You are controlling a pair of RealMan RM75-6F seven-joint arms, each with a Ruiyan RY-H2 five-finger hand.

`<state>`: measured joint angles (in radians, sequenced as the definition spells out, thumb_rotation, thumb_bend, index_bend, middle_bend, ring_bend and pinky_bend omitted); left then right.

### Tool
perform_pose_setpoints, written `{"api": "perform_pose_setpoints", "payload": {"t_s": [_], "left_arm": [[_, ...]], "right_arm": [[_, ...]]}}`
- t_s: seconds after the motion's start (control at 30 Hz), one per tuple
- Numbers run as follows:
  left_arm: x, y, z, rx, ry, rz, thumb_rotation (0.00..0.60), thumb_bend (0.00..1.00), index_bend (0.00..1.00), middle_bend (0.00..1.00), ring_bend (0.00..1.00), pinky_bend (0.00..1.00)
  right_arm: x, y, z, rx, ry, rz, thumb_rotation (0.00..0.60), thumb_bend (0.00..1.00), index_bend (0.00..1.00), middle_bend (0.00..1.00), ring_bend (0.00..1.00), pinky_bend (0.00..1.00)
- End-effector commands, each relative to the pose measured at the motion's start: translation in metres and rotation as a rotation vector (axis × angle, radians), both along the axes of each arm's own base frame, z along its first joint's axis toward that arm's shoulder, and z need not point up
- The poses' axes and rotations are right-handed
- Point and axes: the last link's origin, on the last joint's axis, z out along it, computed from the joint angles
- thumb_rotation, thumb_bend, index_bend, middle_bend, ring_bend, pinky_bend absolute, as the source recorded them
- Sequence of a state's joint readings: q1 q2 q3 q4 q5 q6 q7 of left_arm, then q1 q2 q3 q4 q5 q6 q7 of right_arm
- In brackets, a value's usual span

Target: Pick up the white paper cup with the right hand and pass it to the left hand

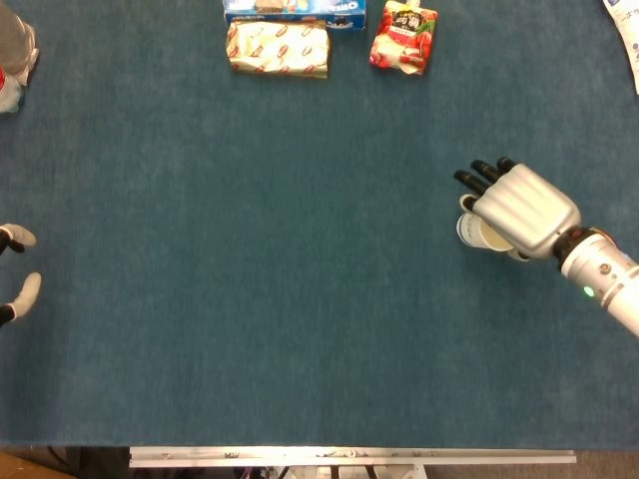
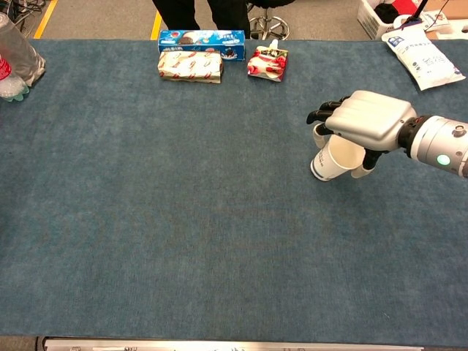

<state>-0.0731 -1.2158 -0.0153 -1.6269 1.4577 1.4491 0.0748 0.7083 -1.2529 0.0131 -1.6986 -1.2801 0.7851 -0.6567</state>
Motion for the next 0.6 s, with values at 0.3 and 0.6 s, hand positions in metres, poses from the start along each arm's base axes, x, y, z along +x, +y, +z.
{"api": "perform_pose_setpoints", "payload": {"t_s": [0.3,0.6], "left_arm": [[0.001,0.0,-0.002,-0.005,-0.002,-0.003,0.6,0.29,0.4,0.45,0.31,0.52],[0.007,0.005,-0.007,-0.021,-0.009,-0.018,0.6,0.29,0.4,0.45,0.31,0.52]], "right_arm": [[0.001,0.0,0.006,-0.024,-0.021,0.001,0.6,0.0,0.45,0.16,0.14,0.28],[0.014,-0.004,0.016,-0.055,-0.061,0.025,0.6,0.0,0.47,0.16,0.14,0.28]]}}
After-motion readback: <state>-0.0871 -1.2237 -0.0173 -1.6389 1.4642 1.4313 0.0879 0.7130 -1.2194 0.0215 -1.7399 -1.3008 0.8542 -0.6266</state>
